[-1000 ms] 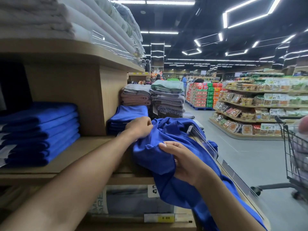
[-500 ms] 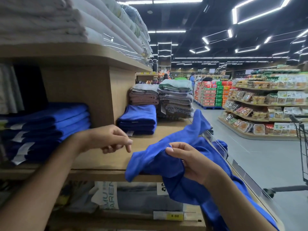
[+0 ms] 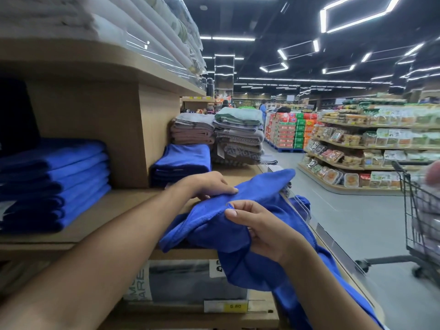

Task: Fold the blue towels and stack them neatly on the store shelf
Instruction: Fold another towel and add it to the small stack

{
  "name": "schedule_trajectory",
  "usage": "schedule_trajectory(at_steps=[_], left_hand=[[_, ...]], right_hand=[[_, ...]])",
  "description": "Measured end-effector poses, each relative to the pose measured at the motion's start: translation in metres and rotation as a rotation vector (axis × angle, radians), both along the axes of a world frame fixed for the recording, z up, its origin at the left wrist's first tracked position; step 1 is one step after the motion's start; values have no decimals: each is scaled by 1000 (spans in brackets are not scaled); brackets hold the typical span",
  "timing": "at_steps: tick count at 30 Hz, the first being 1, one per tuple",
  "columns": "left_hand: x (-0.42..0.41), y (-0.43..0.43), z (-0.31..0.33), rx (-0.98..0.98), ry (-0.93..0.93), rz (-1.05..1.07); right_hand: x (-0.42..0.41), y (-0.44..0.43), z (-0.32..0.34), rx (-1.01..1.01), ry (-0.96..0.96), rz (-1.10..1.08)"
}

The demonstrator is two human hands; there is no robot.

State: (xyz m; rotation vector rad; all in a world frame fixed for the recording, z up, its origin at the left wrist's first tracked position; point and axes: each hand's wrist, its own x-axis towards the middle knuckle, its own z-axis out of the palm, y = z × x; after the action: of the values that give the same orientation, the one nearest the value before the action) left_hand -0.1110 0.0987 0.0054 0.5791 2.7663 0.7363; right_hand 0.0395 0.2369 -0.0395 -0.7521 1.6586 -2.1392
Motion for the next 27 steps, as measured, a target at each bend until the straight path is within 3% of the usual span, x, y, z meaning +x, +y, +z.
schedule_trajectory(at_steps=[9,12,14,15,16,18,20,21,22,24,25,27], left_hand=[[-6,-29,26,806,-171,28],[3,-35,45,1119,-377,23],[8,-37,56,1250,-444,54],[9,-36,59,1262,-383,65],[10,-36,63,1228,-246,82],[16,-37,67,1027,225,114],[29,-42,72,690,781,-97],[35,-44,71,513,924,-281],[42,-46,69,342,935,-430],[52,-50,59,45,678,-510],[53,-50,51,-30,497,-490],[50,-49,35,36,224,-360]], right_hand=[[2,-3,1,-54,-33,-9],[1,-3,1,-41,-14,-11],[0,-3,2,-42,-10,8],[0,-3,2,-53,-8,28],[0,-3,2,-64,-5,48],[-1,-2,1,-69,1,66],[-2,-1,0,-59,11,63],[-2,-1,-1,-53,20,65],[-1,-2,-1,-49,31,68],[0,-3,0,-31,52,69],[0,-4,0,-20,57,64],[0,-4,1,-7,57,61]])
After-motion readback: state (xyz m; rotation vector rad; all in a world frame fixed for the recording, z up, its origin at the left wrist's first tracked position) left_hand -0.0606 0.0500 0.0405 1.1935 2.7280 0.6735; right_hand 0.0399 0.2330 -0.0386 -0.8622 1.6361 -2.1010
